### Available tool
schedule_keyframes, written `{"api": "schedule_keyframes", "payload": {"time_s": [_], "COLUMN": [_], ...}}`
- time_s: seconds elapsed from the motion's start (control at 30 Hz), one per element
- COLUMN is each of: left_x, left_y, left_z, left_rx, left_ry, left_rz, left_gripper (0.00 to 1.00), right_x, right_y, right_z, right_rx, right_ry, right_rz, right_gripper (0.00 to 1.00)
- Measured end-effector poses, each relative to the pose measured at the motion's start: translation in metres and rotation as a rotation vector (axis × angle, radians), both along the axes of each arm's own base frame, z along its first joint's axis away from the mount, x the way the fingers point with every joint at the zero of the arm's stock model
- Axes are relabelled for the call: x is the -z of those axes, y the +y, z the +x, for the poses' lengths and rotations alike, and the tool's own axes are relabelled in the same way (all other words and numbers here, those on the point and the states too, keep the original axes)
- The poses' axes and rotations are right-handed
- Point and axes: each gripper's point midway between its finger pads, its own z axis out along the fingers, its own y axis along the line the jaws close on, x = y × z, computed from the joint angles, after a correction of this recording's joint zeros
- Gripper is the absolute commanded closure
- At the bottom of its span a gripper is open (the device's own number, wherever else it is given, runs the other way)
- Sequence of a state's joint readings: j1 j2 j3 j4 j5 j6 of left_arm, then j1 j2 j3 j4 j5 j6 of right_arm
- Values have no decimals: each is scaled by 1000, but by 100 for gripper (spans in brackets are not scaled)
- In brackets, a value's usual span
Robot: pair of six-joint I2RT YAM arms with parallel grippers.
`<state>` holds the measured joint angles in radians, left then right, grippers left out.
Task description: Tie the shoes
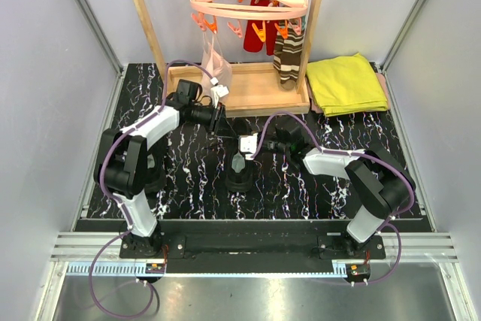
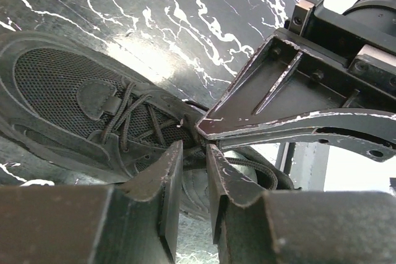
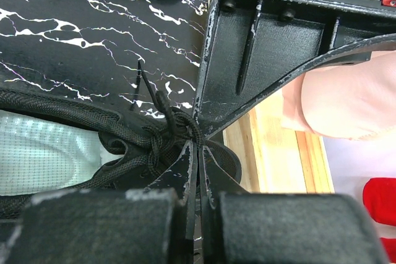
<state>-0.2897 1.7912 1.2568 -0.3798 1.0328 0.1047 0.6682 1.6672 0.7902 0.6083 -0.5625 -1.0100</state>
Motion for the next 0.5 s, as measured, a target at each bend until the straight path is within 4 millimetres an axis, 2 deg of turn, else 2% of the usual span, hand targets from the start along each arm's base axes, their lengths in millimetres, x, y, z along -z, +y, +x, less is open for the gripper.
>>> {"api": "schedule_keyframes", "payload": {"time_s": [0.5], "left_x": [4], "left_y": [-3], "left_z": [0], "left_rx": [18], "left_ry": [32], "left_rz": [-12], "left_gripper": [71], "right_x": [2], "right_y": [0], "right_z": [-2], "right_rx": [-6], "right_ry": [1], "right_rz": [-4], "right_gripper": [100]}}
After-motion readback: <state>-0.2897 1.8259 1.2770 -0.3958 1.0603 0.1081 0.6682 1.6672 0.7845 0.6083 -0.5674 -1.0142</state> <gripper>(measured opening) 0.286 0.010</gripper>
